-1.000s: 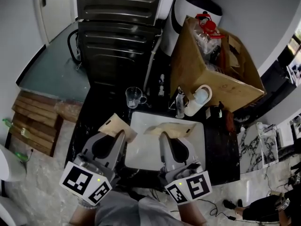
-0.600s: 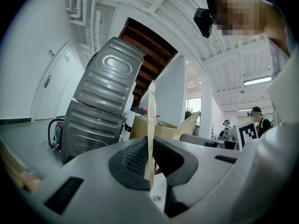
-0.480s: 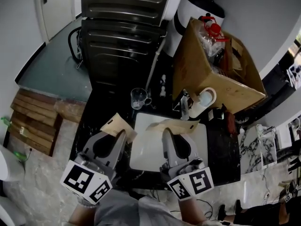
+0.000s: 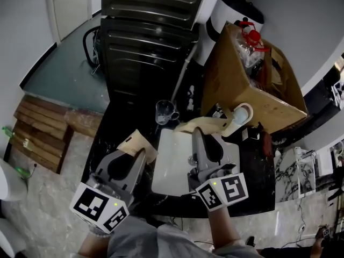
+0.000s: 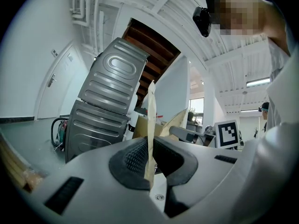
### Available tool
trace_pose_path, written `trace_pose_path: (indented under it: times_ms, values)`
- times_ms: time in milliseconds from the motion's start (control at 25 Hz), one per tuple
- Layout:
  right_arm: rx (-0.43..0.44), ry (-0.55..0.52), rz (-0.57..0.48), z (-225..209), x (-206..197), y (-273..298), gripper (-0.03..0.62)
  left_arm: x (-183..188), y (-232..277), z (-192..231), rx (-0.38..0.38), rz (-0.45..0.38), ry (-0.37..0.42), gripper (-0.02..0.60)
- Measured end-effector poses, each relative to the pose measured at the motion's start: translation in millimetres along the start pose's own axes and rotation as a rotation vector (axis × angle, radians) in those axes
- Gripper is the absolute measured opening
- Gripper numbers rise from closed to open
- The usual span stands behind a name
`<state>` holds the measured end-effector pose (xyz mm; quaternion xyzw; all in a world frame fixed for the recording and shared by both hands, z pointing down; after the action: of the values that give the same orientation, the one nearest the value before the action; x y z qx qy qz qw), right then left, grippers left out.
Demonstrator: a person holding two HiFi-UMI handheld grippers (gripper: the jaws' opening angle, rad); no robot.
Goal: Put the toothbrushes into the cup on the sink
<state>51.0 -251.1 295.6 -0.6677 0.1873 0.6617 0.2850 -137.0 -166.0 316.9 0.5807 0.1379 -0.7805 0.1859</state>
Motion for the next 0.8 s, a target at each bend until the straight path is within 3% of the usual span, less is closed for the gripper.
trace_pose_path:
  times_ms: [400,800]
  values:
    - [0.021,-0.077,-0.019,-8,9,53,0.028,7,-7,9,0.023,-0.009,0.012,0.028]
    - [0.032,-0.098,0.047,-26,-23,102,0.028,11,-16,20,0.081,-0.016,0.008,0.028]
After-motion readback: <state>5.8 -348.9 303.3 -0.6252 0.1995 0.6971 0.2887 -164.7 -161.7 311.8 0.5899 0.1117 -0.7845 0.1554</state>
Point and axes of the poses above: the fingertips, and each gripper's own axes: y forward along the fingers, z to its left, x out of its top, the point moved 6 cm from there along -y, backward along the fingers, and after that the axes turned 4 degrees about -y, right-handed, at the moved point
